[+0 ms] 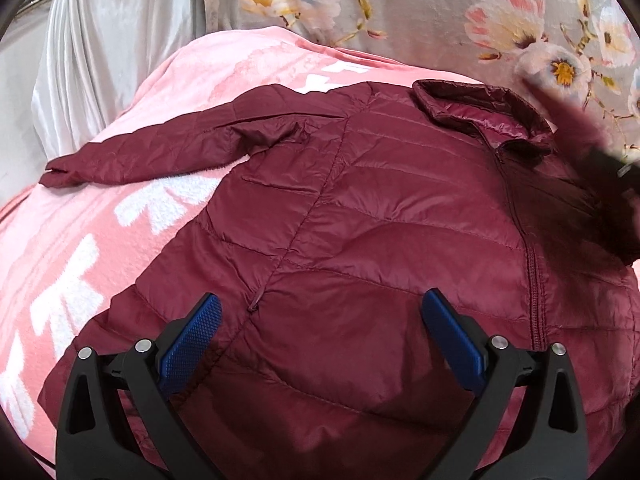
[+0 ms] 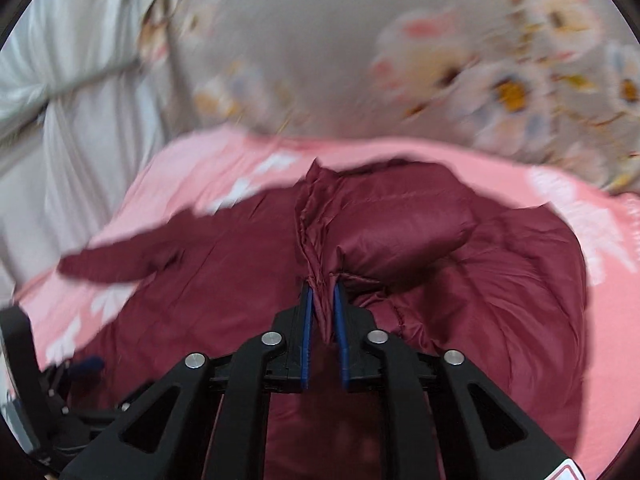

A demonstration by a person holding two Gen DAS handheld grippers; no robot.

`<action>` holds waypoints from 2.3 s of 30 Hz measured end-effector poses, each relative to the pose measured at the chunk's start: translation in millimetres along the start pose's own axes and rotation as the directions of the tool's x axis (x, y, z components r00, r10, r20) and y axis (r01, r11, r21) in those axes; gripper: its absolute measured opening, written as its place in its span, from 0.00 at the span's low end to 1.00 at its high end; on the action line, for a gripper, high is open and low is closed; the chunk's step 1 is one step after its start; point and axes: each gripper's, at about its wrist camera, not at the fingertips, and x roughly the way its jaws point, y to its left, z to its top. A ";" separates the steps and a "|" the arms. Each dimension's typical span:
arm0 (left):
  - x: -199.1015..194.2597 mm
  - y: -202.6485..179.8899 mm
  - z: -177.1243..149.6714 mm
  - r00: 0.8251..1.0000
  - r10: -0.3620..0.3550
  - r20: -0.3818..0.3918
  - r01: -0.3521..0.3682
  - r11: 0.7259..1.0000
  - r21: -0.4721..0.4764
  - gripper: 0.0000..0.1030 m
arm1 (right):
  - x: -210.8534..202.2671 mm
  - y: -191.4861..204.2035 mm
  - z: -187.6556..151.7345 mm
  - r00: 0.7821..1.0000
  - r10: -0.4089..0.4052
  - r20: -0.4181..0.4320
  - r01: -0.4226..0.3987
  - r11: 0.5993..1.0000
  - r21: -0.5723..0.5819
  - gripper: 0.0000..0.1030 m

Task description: Fold large clothes

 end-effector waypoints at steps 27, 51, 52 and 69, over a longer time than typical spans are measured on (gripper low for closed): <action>102.2 -52.1 114.9 0.905 -0.387 -0.177 0.348 0.912 -0.218 0.30 | -58.9 -103.3 -72.3 0.986 -0.162 -0.031 0.162 0.920 0.358 0.48; 82.7 -0.3 70.8 0.978 -0.198 -0.060 0.185 0.967 -0.175 0.06 | -50.6 -178.3 -57.8 0.948 -0.318 -0.026 0.263 0.732 0.628 0.01; 82.0 -1.8 70.3 0.980 -0.189 -0.057 0.178 0.970 -0.165 0.07 | -53.1 -172.8 -57.9 0.936 -0.352 -0.018 0.291 0.743 0.603 0.01; 82.4 -9.3 70.9 0.987 -0.152 -0.047 0.145 0.983 -0.115 0.10 | -44.5 -57.8 -26.6 0.948 -0.317 -0.014 0.302 0.892 0.337 0.11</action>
